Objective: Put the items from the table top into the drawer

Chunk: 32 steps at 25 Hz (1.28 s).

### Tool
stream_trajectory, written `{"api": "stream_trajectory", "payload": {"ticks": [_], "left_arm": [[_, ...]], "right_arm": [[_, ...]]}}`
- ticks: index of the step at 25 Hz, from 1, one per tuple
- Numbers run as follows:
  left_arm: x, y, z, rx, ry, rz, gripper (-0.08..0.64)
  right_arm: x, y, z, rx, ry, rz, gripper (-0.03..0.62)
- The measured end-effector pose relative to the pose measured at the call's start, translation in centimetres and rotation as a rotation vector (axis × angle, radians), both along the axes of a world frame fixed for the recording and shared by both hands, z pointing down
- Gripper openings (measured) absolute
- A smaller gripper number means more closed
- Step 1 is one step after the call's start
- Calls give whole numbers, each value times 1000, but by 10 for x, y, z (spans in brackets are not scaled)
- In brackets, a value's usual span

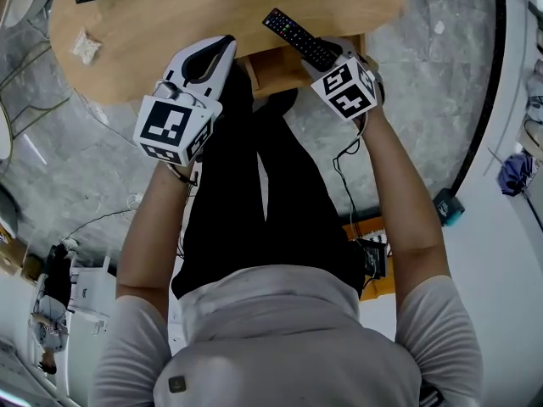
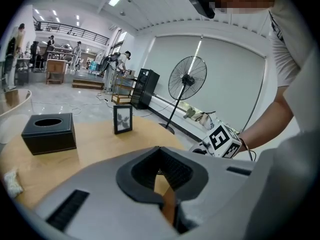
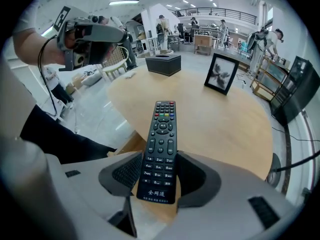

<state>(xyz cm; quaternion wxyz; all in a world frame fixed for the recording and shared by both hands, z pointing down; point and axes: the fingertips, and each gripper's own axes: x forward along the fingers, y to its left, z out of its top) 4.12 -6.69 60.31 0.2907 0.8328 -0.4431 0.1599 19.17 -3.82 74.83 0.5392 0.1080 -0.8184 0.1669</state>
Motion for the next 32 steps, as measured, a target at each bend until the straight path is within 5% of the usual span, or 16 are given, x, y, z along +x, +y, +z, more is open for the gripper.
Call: {"api": "stream_trajectory", "payload": {"ticks": [32], "left_arm": [[47, 67, 100, -89, 8, -40, 9]], "right_arm": [[34, 71, 109, 16, 46, -486, 229]]}}
